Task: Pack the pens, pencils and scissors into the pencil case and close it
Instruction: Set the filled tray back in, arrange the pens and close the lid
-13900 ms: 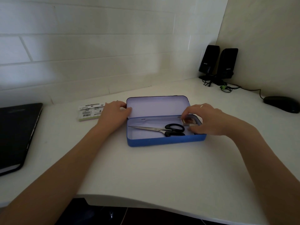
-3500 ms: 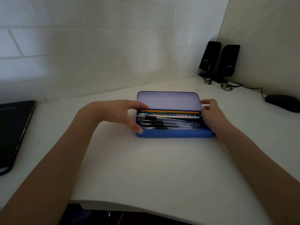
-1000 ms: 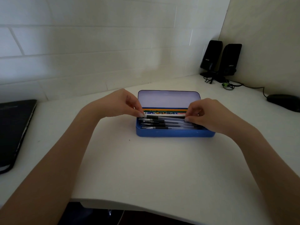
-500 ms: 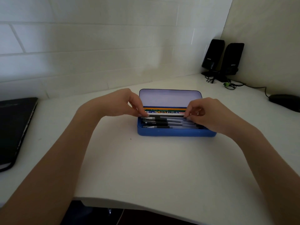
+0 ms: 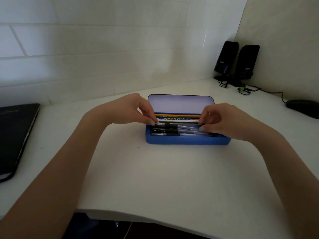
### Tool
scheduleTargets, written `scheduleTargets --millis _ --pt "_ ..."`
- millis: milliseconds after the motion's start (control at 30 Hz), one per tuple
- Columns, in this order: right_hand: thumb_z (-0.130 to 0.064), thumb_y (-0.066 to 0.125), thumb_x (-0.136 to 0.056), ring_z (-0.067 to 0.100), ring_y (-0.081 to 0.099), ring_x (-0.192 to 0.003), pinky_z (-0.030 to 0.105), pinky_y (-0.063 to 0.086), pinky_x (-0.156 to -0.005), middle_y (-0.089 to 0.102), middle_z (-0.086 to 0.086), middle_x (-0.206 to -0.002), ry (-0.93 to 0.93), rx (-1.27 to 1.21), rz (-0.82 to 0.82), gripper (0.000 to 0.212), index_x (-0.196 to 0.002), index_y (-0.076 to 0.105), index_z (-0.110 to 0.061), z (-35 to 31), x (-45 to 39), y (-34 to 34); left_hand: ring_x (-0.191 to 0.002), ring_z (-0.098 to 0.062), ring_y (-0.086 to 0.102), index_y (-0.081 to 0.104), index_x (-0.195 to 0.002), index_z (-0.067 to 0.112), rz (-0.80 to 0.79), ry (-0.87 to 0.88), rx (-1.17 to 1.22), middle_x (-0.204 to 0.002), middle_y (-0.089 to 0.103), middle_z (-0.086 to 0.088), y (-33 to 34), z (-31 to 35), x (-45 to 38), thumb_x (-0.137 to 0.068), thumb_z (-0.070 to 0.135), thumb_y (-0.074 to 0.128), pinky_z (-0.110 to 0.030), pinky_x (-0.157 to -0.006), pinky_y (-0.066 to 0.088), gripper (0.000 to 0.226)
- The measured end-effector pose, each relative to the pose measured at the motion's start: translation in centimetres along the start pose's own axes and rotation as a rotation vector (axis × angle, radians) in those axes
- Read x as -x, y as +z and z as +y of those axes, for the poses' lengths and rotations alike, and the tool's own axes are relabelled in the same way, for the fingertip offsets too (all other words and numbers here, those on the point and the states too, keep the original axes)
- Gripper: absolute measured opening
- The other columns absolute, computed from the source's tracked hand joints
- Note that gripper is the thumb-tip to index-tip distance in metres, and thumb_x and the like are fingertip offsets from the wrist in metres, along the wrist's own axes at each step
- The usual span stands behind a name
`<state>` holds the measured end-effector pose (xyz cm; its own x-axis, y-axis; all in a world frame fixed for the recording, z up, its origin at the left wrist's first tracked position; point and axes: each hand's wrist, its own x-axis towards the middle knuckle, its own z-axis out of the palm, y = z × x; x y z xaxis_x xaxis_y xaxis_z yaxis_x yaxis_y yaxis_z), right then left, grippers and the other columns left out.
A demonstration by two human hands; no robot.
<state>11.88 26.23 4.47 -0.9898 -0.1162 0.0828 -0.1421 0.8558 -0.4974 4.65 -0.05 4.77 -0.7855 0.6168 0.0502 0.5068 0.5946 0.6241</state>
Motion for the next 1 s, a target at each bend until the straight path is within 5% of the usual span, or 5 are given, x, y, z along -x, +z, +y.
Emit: scheduleTargets --millis 100,433,600,767,1000 --pt "-0.03 0.075 -0.076 0.012 0.064 -0.069 0.025 0.048 -0.067 0.071 -0.003 -0.074 -0.01 -0.002 -0.005 0.012 -0.075 0.064 -0.025 0.02 0.0 0.04 -0.075 -0.002 0.067 0.075 -0.08 0.026 0.003 0.027 0.026 -0.079 0.074 0.005 0.02 0.23 -0.06 -0.075 0.013 0.076 -0.021 -0.08 0.052 0.015" --pt "-0.03 0.068 -0.082 0.007 0.059 -0.065 0.021 0.044 -0.064 0.067 -0.007 -0.073 -0.012 -0.009 -0.05 0.007 -0.079 0.067 -0.024 0.35 -0.25 0.41 -0.076 -0.004 0.068 0.075 -0.081 0.023 0.002 0.026 0.036 -0.079 0.074 0.007 0.12 0.65 0.11 -0.076 0.012 0.074 -0.019 -0.079 0.05 0.012" --pt "-0.029 0.067 -0.084 0.003 0.058 -0.059 0.018 0.042 -0.061 0.068 -0.008 -0.069 -0.016 -0.045 -0.041 0.009 -0.078 0.066 -0.023 0.19 -0.13 0.21 -0.08 -0.011 0.069 0.077 -0.074 0.026 0.028 -0.032 0.004 -0.076 0.075 0.007 0.1 0.84 0.3 -0.067 0.028 0.08 -0.039 -0.085 0.052 0.008" --pt "-0.028 0.073 -0.079 0.012 0.059 -0.061 0.02 0.044 -0.061 0.067 -0.005 -0.065 -0.038 -0.019 0.011 0.013 -0.074 0.067 -0.017 0.06 -0.24 0.26 -0.068 -0.002 0.065 0.076 -0.069 0.025 0.035 -0.039 -0.006 -0.074 0.073 0.005 0.25 0.86 0.29 -0.064 0.028 0.082 -0.029 -0.078 0.05 0.009" --pt "-0.026 0.072 -0.08 0.005 0.055 -0.059 0.008 0.042 -0.059 0.066 -0.006 -0.07 -0.102 0.024 0.021 0.008 -0.077 0.07 -0.019 0.04 -0.43 0.74 -0.085 -0.009 0.067 0.075 -0.077 0.033 -0.016 -0.082 -0.043 -0.083 0.073 0.008 -0.25 0.36 0.41 -0.067 0.028 0.081 -0.043 -0.095 0.05 0.012"
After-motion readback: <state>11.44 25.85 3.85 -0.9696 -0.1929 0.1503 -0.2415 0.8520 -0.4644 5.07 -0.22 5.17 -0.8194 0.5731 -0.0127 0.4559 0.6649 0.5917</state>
